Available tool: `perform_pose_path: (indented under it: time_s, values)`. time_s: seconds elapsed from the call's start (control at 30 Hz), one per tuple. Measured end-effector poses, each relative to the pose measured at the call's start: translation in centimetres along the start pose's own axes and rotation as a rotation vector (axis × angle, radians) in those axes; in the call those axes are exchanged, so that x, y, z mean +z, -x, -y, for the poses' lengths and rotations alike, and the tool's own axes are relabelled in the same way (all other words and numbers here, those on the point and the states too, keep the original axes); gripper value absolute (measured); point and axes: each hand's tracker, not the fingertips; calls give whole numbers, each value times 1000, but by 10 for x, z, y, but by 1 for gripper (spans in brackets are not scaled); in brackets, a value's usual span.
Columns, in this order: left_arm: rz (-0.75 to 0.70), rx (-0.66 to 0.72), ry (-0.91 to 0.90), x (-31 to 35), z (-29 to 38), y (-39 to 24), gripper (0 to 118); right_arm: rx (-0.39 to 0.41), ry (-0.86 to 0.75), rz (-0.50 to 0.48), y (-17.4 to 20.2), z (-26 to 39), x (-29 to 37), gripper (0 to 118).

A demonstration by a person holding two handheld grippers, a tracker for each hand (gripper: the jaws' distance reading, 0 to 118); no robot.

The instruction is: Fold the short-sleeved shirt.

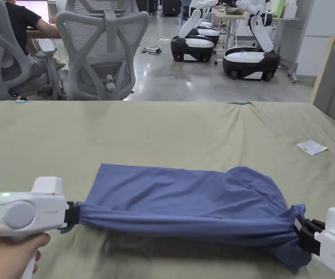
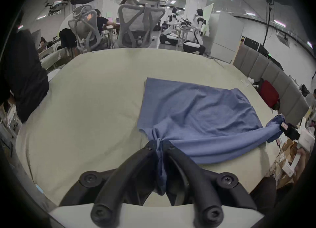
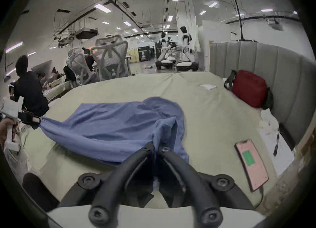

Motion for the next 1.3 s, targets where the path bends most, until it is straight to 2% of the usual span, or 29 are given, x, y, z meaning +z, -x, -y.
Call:
perform_pose_path:
  time_s: [0.07,0.23,0.37,0.43,0.47,0.5,0.53,0.57,0.6,0.63,0.67,0.7,0.73,0.8,0.83,0.87,0.9,0.93,1.03,1.1,1.2,1.3]
  values:
    - [7,7,39,-27,-20,-1,4,32,4,47,0,-11,-25,4]
    - [-2,85,163,-112,-54,-4,6,48,61,124,-5,-21,-101,4]
    - [-45,135,172,-145,-59,-2,16,61,138,160,-11,-11,-136,4]
    - [-78,152,135,-143,-57,1,41,54,144,160,-16,-8,-138,4]
    - [-74,176,103,-136,-55,2,52,37,139,146,-18,-7,-135,14]
    - [-60,196,68,-126,-51,1,58,35,132,145,-18,-9,-127,35]
    - [-35,204,28,-114,-46,0,57,30,109,133,-16,-11,-117,61]
    - [-15,197,-17,-98,-39,-4,57,25,78,106,-11,-14,-105,81]
    - [-12,178,-84,-81,-29,-13,57,26,59,99,-3,-17,-91,85]
    - [1,151,-155,-65,-19,-23,49,28,27,93,8,-20,-78,86]
    - [21,119,-215,-51,-8,-34,30,29,-9,85,22,-20,-65,86]
    - [30,95,-260,-38,5,-46,4,34,-34,56,38,-20,-51,87]
    - [28,94,-305,-29,15,-57,0,46,-42,19,53,-19,-41,88]
    - [46,76,-371,-12,40,-77,0,50,-82,-7,84,-11,-20,83]
    - [57,68,-376,-7,50,-85,0,51,-102,-30,97,-7,-12,68]
    - [49,48,-401,-2,61,-92,0,50,-118,-28,108,-2,-3,24]
    - [34,33,-415,2,71,-96,0,50,-129,1,117,3,2,0]
    - [28,24,-415,6,78,-101,0,65,-139,43,124,9,8,0]
    - [39,-7,-386,13,92,-103,0,70,-117,-11,138,14,15,0]
    - [31,-34,-374,16,95,-102,0,92,-125,10,139,17,18,0]
    - [31,-12,-341,18,97,-92,0,59,-121,-1,139,16,20,0]
    - [36,39,-256,12,105,-78,0,68,-123,4,142,16,20,0]
